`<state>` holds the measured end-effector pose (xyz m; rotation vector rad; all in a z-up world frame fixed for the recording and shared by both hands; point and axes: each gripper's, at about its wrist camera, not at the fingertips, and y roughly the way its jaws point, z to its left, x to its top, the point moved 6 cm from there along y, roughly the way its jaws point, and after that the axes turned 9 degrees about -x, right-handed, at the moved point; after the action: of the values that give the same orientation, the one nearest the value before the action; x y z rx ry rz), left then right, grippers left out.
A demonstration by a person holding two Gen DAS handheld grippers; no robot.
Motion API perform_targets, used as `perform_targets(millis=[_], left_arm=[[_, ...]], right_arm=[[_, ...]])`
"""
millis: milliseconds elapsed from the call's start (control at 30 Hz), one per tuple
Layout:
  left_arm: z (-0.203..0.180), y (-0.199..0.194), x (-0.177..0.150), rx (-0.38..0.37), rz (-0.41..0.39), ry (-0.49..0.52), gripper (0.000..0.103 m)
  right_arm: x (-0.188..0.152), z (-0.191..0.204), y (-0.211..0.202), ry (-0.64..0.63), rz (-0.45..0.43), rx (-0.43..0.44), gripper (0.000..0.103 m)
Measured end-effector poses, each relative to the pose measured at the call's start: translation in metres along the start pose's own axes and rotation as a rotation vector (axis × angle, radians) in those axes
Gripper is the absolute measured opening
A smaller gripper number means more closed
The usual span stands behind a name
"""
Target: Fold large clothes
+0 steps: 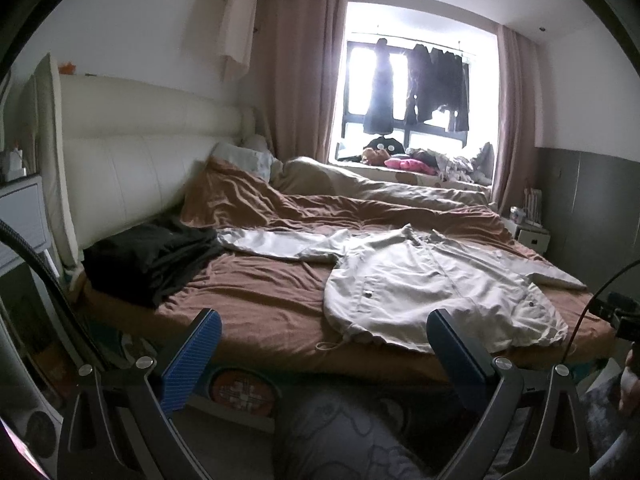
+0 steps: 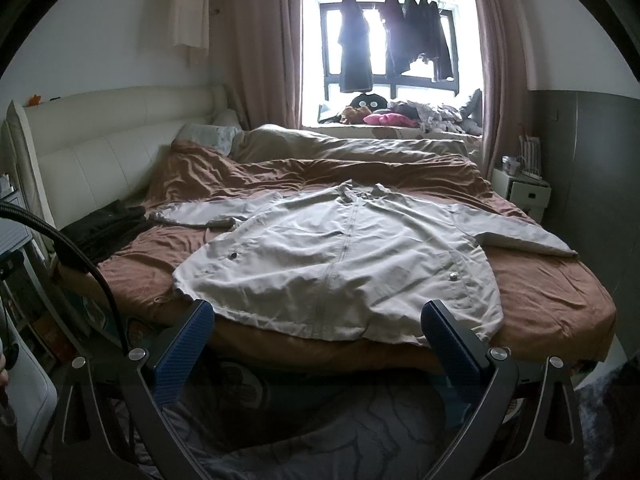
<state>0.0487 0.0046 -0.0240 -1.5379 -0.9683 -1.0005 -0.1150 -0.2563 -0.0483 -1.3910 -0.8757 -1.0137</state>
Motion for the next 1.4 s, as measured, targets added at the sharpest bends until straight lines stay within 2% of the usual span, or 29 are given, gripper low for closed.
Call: perform_targets(millis=[333,467,867,1000,1400], left_arm=[[0.005,0.009,0.002,0.003,0.0,0.006,0.103],[0.012,0.02,0.009,0.019,0.0,-0.026,0.103],[0.024,0.083,0.031,0.033,0.06,-0.02,0.103],[0.03,0.11,0.037,0.004,0.096,-0.037,0.103],[0.052,0.191,0.046,-0.005,0.191,-0.054,0.103]], right_arm=[[0.006,0.003,0.016,-0.005,0.005,0.009,0.103],[0.011,0.005,0.032,-0.01,0.019,0.013,0.103],[0.037,0.009,0.098,-0.004,0.075,0.05,0.103],[0.05,0.01,0.123,0.011,0.092,0.068,0.103],[0.079,0.027,0.198,0.006,0.169,0.088,0.103]])
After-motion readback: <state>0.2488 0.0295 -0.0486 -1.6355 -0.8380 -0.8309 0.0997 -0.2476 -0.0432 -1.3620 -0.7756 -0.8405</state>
